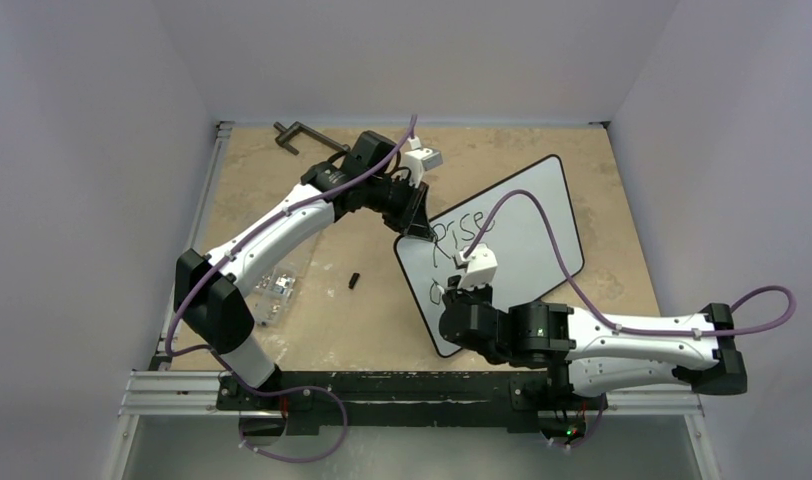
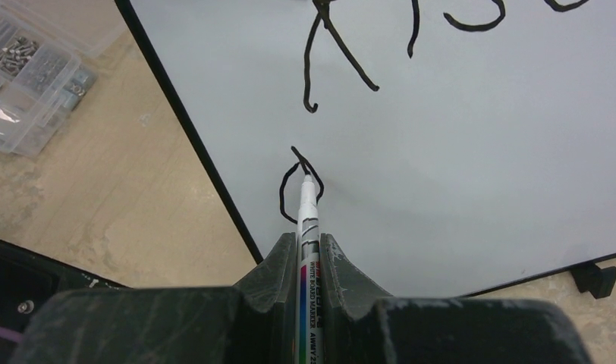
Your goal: Write a sentence on the whiteboard
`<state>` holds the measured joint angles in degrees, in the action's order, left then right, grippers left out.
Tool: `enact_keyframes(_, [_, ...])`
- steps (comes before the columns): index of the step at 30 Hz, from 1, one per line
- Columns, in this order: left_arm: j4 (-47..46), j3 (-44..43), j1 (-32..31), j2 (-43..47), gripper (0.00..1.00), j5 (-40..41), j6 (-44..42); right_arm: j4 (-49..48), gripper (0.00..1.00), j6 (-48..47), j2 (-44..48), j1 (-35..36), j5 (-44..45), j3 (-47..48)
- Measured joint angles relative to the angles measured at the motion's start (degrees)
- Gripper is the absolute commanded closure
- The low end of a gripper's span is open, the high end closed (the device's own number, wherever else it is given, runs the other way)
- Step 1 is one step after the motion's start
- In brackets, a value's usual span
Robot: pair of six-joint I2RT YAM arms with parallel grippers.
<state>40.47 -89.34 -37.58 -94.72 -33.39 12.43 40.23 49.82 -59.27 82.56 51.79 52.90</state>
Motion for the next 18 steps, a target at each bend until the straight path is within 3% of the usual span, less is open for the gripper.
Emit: enact_keyframes(18, [0.0,0.0,0.7,0.0,1.0,0.1,0.0,4.2,1.0,5.0,1.9,0.0,-2.1,-3.6])
